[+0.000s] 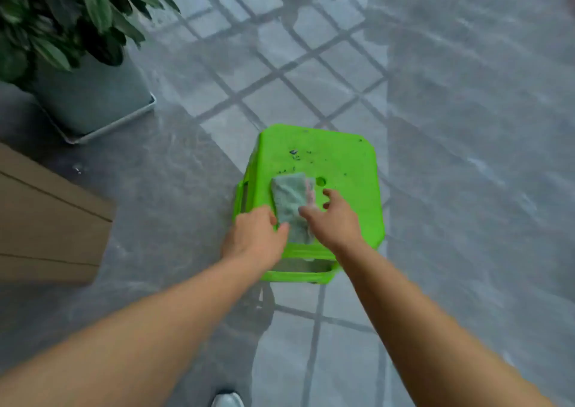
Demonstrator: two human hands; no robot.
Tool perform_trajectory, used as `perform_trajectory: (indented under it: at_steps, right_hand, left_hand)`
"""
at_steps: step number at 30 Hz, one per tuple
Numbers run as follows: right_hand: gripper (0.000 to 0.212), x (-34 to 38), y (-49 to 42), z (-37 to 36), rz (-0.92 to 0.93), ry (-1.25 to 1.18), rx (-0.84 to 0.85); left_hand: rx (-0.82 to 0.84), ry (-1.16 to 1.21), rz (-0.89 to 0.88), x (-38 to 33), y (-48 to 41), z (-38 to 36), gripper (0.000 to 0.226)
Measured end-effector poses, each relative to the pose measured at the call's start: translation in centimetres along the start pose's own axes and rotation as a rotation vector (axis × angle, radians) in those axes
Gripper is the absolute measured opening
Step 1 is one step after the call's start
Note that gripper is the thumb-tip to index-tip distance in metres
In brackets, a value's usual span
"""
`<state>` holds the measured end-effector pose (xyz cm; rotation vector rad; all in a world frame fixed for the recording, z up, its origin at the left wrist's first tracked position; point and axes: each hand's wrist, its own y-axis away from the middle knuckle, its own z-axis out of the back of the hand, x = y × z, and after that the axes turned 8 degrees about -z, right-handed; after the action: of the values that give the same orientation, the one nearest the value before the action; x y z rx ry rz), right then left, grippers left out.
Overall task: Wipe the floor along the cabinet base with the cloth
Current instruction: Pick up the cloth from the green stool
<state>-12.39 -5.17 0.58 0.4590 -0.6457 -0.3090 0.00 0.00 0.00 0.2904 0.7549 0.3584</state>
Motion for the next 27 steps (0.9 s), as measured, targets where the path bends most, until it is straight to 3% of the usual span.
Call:
perform_trajectory:
  at_steps: [2, 5, 11, 15, 21, 24, 27]
  right_hand:
    - [0.076, -0.7, -1.9, -0.7, -0.119, -0.113, -0.012]
    - [0.065, -1.4, -3.1, -2.5, -0.191, -0.180, 0.000]
    - [0.027, -1.4, 3.5, -9.5, 0.054, -0.078, 0.012]
    - [0.021, -4.4, 11.3, -20.4, 0.060, -0.119, 0.164]
    - [0.024, -12.3, 16.5, -39.5, -0.239, 0.034, 0.489]
    - [0.021, -12.0, 12.8, -48.4, -0.166, 0.097, 0.527]
    - [0.043, -8.0, 5.5, -55.6, 0.034, 0.061, 0.429]
  left_hand:
    - [-0.061, 0.144, 0.056, -0.6, -1.8, -1.5, 0.038]
    - [-0.130, 0.364, 0.137, -0.4, -3.5, -3.5, 0.043]
    - [-0.128, 0.865, 0.345, 8.4, 0.9, -3.1, 0.021]
    - [-0.077, 0.961, 0.516, 21.9, 6.6, -4.4, 0.023]
    - [0.092, 0.889, 0.911, 41.8, 14.6, -13.2, 0.016]
    - [0.072, 0.698, 0.863, 49.6, 10.2, -14.9, 0.013]
    - [-0.072, 0.738, 0.671, 55.4, 1.0, -13.9, 0.017]
